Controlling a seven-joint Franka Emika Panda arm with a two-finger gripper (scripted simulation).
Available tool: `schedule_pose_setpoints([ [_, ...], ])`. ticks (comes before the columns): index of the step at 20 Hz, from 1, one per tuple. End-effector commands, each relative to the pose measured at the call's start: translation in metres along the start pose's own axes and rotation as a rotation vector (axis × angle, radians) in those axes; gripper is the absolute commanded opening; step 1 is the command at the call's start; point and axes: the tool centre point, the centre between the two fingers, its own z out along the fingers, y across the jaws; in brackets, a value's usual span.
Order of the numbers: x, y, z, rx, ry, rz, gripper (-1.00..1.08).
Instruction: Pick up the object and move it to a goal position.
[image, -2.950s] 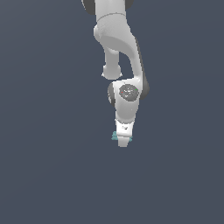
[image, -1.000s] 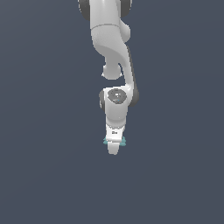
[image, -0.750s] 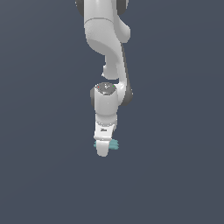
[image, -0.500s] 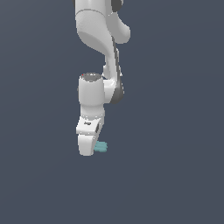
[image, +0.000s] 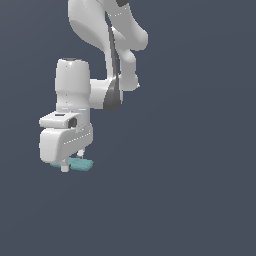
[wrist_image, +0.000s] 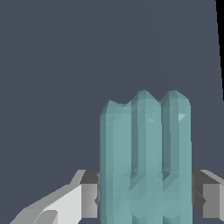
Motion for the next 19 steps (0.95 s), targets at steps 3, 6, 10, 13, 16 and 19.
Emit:
schedule_pose_setpoints([
  [3,-0.024,0.030,-0.022,-0.096,0.007,0.009,-1.00],
  [6,-0.035,0.042,-0.032,-0.139,0.011,0.014,-1.00],
  [10,-0.046,0.054,-0.042,-0.179,0.016,0.019,-1.00],
  [13,-0.050,0.059,-0.047,-0.198,0.019,0.022,-1.00],
  [16,-0.053,0.061,-0.050,-0.208,0.021,0.023,-1.00],
  [19,-0.054,0.062,-0.050,-0.210,0.022,0.024,-1.00],
])
